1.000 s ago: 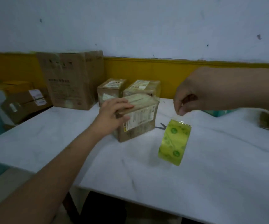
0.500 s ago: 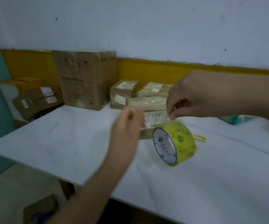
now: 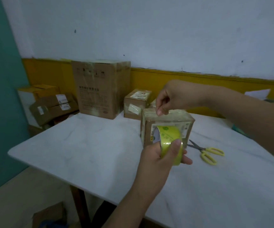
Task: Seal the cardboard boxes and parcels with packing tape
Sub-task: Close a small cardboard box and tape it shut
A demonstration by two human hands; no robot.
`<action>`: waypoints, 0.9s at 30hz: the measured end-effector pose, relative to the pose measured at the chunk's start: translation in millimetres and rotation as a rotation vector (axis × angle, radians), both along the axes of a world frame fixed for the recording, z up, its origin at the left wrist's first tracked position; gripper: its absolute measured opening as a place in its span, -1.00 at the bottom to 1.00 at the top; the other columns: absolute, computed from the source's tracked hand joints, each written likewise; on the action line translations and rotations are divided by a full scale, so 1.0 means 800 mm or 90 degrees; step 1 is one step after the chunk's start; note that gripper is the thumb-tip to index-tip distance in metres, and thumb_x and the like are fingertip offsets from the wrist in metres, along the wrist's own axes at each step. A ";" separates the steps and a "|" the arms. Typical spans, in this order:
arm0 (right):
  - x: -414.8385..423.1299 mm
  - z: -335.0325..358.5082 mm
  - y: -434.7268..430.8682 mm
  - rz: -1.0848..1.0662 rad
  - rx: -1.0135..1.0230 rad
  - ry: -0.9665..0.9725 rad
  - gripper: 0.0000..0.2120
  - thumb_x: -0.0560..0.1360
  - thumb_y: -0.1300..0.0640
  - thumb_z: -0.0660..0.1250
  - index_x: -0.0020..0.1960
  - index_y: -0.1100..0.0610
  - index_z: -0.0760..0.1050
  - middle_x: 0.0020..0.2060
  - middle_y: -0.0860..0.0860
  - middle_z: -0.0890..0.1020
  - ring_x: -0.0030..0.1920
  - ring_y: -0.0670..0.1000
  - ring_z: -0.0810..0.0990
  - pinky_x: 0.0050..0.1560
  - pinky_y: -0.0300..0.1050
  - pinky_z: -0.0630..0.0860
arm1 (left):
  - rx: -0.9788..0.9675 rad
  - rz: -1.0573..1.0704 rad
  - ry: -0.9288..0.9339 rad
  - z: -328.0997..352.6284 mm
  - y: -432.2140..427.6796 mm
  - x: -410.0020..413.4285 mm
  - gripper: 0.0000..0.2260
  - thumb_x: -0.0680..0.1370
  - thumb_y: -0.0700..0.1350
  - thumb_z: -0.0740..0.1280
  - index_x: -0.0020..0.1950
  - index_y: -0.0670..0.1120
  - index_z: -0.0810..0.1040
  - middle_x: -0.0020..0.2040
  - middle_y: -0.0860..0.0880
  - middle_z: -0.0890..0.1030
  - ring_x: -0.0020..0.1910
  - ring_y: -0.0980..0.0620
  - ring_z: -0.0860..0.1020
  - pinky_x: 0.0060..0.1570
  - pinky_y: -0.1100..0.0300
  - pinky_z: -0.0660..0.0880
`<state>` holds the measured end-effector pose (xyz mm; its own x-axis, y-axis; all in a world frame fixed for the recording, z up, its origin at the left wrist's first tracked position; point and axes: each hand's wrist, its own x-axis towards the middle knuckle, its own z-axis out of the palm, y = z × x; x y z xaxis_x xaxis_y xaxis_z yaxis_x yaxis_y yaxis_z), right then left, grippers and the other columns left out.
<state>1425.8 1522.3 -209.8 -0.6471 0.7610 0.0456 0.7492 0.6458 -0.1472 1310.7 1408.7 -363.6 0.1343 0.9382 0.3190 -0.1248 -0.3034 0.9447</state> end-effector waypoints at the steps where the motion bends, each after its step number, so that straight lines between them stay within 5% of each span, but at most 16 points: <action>1: -0.002 -0.006 0.009 -0.002 -0.007 0.011 -0.91 0.46 -0.02 0.48 -0.18 -0.02 0.67 -0.32 -0.11 0.69 -0.30 -0.21 0.58 -0.30 -0.37 0.40 | -0.003 0.001 0.019 0.000 0.004 -0.001 -0.70 0.60 0.04 0.29 -0.14 -0.13 0.66 -0.23 -0.05 0.73 -0.15 0.06 0.69 -0.02 0.28 0.55; 5: -0.009 -0.020 0.043 -0.012 -0.011 0.039 -0.89 0.45 0.00 0.49 -0.17 0.03 0.68 -0.31 -0.07 0.70 -0.31 -0.23 0.56 -0.30 -0.39 0.40 | -0.011 0.003 0.037 -0.002 0.022 -0.009 -0.74 0.63 -0.02 0.29 -0.05 -0.17 0.65 -0.19 -0.06 0.73 -0.13 0.11 0.68 -0.01 0.31 0.53; 10: -0.008 -0.013 0.079 -0.044 0.006 0.049 -0.88 0.45 -0.02 0.49 -0.17 0.02 0.68 -0.34 -0.14 0.69 -0.33 -0.25 0.55 -0.29 -0.31 0.39 | -0.082 -0.001 -0.015 -0.015 0.025 0.006 -0.57 0.66 0.03 0.21 -0.03 -0.34 0.59 -0.28 -0.21 0.70 -0.35 0.07 0.65 -0.28 0.27 0.51; 16: -0.008 -0.035 0.099 -0.033 0.010 0.109 -0.91 0.44 0.03 0.51 -0.15 0.04 0.70 -0.29 -0.08 0.71 -0.22 -0.16 0.64 -0.17 -0.25 0.50 | -0.080 0.017 -0.032 -0.019 0.036 0.012 -0.55 0.65 0.05 0.19 -0.05 -0.33 0.62 -0.29 -0.13 0.71 -0.24 0.19 0.65 -0.19 0.31 0.53; 20: -0.002 -0.065 0.106 -0.045 0.020 0.126 -0.90 0.43 0.04 0.51 -0.13 0.06 0.70 -0.27 -0.09 0.70 -0.24 -0.16 0.60 -0.30 -0.35 0.44 | -0.120 0.005 -0.028 -0.026 0.042 0.016 -0.58 0.65 0.06 0.19 -0.07 -0.27 0.62 -0.29 -0.13 0.70 -0.28 0.14 0.66 -0.24 0.32 0.51; 23: 0.011 -0.091 0.110 -0.035 0.097 0.111 -0.68 0.44 -0.09 0.46 0.16 -0.03 0.61 0.16 -0.11 0.58 -0.02 -0.31 0.45 0.06 -0.22 0.45 | -0.153 -0.009 -0.021 -0.032 0.046 0.017 -0.62 0.65 0.08 0.19 -0.12 -0.17 0.62 -0.31 -0.11 0.70 -0.31 0.11 0.65 -0.28 0.33 0.49; 25: 0.019 -0.097 0.109 -0.086 0.111 0.087 -0.29 0.40 -0.25 0.40 0.49 -0.14 0.28 0.49 -0.10 0.19 0.31 -0.17 0.28 0.34 -0.12 0.31 | -0.167 -0.013 -0.013 -0.033 0.047 0.017 -0.62 0.65 0.08 0.20 -0.12 -0.18 0.62 -0.31 -0.10 0.70 -0.33 0.14 0.63 -0.30 0.35 0.48; 27: 0.019 -0.091 0.103 -0.075 0.108 0.067 -0.21 0.41 -0.32 0.31 0.56 -0.21 0.11 0.56 -0.16 0.05 0.48 -0.04 0.21 0.45 0.01 0.27 | -0.173 -0.018 -0.010 -0.033 0.046 0.017 -0.61 0.65 0.08 0.20 -0.10 -0.19 0.62 -0.31 -0.10 0.70 -0.33 0.14 0.63 -0.28 0.35 0.49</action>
<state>1440.8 1604.6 -282.9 -0.5394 0.8064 0.2424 0.8069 0.5773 -0.1250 1324.7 1445.6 -390.1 0.1581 0.9857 0.0578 -0.1452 -0.0347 0.9888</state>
